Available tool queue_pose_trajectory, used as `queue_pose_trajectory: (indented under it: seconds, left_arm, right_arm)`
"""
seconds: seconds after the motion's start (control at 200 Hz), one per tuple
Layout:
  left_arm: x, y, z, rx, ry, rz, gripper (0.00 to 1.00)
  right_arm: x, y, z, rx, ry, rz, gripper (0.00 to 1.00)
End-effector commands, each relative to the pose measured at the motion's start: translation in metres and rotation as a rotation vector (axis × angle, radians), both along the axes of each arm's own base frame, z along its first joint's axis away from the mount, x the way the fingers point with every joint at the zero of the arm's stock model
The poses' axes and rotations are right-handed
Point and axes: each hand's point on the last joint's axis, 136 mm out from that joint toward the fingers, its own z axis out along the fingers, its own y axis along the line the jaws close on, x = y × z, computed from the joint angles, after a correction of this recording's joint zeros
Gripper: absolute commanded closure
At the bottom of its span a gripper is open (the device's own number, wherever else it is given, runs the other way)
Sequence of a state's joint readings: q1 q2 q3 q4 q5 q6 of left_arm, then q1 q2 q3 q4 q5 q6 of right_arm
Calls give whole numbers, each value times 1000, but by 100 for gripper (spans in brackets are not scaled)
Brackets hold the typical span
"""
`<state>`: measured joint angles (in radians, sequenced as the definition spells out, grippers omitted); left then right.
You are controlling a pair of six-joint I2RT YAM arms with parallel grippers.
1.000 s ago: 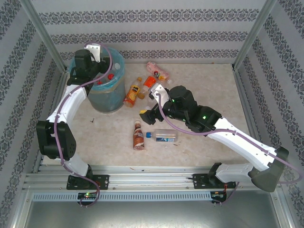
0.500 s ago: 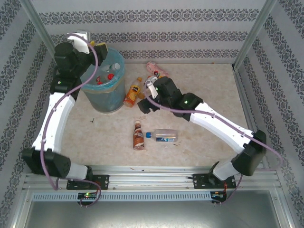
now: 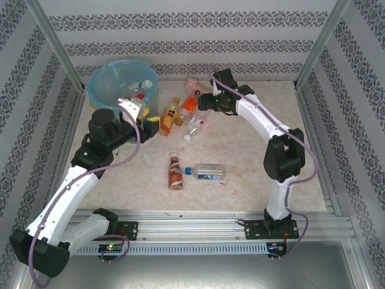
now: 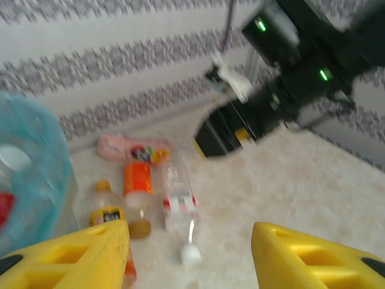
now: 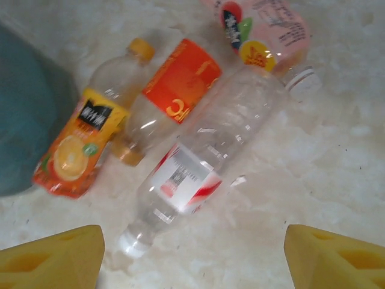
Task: Put the plastic bottles in the bin
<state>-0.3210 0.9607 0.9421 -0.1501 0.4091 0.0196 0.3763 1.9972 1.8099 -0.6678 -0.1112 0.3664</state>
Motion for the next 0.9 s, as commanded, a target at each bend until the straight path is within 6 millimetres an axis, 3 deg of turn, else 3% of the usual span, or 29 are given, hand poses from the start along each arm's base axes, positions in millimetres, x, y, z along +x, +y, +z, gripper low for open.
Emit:
queue_pose_trajectory:
  seconds: [0.0,0.175,0.495,0.639,0.894]
  left_arm:
    - [-13,0,-15,24,-10,-23,43]
    - [-14,10,-41,50,-9,29,39]
    - [-8,20,-61,78,7,94,36]
    - [-8,22,-61,88,3,103,36]
    - [-7,23,-60,90,2,113,35]
  right_arm:
    - [2,1,-32,43,150,-58,22]
    - [13,15,-64,79,211,-115,20]
    - [24,35,-91,66,228,-161,18]
    - [25,32,-108,47,261,-172,22]
    - [16,8,-122,-25,304,-227,23]
